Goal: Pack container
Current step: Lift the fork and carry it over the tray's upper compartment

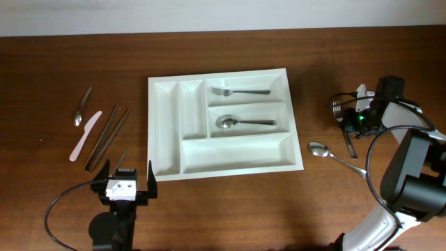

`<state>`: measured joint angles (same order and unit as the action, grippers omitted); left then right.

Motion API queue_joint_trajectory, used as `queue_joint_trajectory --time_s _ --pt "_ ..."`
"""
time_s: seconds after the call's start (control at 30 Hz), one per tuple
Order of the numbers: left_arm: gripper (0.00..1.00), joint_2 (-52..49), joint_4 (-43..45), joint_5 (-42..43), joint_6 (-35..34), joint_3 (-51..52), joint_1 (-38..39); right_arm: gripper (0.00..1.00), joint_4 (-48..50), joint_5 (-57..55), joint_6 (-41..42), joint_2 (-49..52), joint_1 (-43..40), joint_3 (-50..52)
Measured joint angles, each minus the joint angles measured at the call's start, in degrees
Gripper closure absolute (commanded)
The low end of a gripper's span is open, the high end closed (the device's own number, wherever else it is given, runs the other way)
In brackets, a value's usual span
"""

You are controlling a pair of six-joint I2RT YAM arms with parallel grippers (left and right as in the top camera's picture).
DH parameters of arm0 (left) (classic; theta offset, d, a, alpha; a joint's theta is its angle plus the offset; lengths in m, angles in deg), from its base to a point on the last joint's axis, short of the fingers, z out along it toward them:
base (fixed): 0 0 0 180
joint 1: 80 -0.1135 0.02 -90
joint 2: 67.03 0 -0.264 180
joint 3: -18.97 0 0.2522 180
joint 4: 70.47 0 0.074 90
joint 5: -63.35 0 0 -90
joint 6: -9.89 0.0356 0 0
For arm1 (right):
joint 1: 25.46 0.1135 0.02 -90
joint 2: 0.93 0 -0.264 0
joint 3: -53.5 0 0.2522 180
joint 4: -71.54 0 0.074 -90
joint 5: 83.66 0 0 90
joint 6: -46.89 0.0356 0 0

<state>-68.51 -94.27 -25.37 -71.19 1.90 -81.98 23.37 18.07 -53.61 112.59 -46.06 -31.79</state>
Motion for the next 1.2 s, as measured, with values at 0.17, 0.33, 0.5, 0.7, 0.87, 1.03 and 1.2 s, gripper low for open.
queue_joint_trajectory --time_s 0.17,0.33,0.5,0.7,0.87,1.03,1.2 --pt "0.01 0.0 0.0 0.0 0.0 0.0 0.0 0.96 -0.3 0.3 0.3 0.1 0.0 0.0" --pt "0.01 0.0 0.0 0.0 0.0 0.0 0.0 0.96 -0.4 0.6 0.2 0.1 0.0 0.0" --pt "0.01 0.0 0.0 0.0 0.0 0.0 0.0 0.96 -0.4 0.7 0.3 0.1 0.0 0.0" --pt "0.01 0.0 0.0 0.0 0.0 0.0 0.0 0.96 -0.8 0.9 0.2 0.2 0.0 -0.3" --pt "0.01 0.0 0.0 0.0 0.0 0.0 0.0 0.96 -3.5 0.9 0.2 1.2 0.0 -2.3" --pt "0.01 0.0 0.0 0.0 0.0 0.0 0.0 0.96 -7.1 0.8 0.2 2.3 0.0 -5.3" --pt "0.01 0.0 0.0 0.0 0.0 0.0 0.0 0.96 -9.4 0.8 0.2 2.6 0.0 -9.2"
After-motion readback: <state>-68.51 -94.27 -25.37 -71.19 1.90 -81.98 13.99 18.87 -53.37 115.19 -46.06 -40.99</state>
